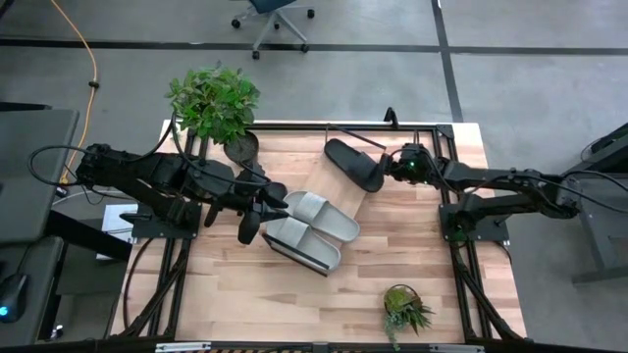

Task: Pick and place slides into the shelf
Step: Put the bottom black slide on the shelf

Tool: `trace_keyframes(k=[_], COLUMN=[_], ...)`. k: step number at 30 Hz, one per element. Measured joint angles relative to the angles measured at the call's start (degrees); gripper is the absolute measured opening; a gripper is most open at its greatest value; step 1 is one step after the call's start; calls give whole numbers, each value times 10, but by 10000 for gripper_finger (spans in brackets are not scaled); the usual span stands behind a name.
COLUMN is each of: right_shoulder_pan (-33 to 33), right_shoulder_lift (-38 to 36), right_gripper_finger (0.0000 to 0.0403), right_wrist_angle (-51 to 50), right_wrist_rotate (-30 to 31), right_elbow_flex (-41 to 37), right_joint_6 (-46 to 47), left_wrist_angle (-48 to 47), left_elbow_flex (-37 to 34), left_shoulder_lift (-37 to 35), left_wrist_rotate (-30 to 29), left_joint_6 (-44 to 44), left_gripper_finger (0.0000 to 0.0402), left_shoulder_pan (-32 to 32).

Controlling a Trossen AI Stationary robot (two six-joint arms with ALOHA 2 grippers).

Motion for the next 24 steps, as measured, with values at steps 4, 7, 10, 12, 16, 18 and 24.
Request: trace_keyframes(k=[4, 7, 10, 12, 16, 18, 24], right_shoulder_pan=[0, 0, 0, 0, 2, 9, 53], right_shoulder_lift=[0, 0, -2, -8, -28, -43, -104], right_gripper_finger=[158, 158, 158, 158, 158, 158, 158], right_wrist_angle=[-16, -23, -27, -32, -65, -87, -125], right_wrist_rotate=[1, 1, 1, 4, 12, 21, 23], right_elbow_flex=[3, 3, 3, 3, 3, 3, 3], right_joint_6=[-4, -4, -8, -10, -12, -12, -9], left_wrist_angle=[0, 0, 0, 0, 0, 0, 0], left_elbow_flex=[0, 0, 0, 0, 0, 0, 0], left_shoulder_lift=[0, 0, 0, 0, 0, 0, 0], left_wrist_rotate=[0, 0, 0, 0, 0, 0, 0], left_joint_6=[-1, -3, -5, -8, -9, -9, -10], left_gripper_finger=[108, 108, 108, 108, 108, 108, 108], left_shoulder_pan=[0, 0, 0, 0, 0, 0, 0])
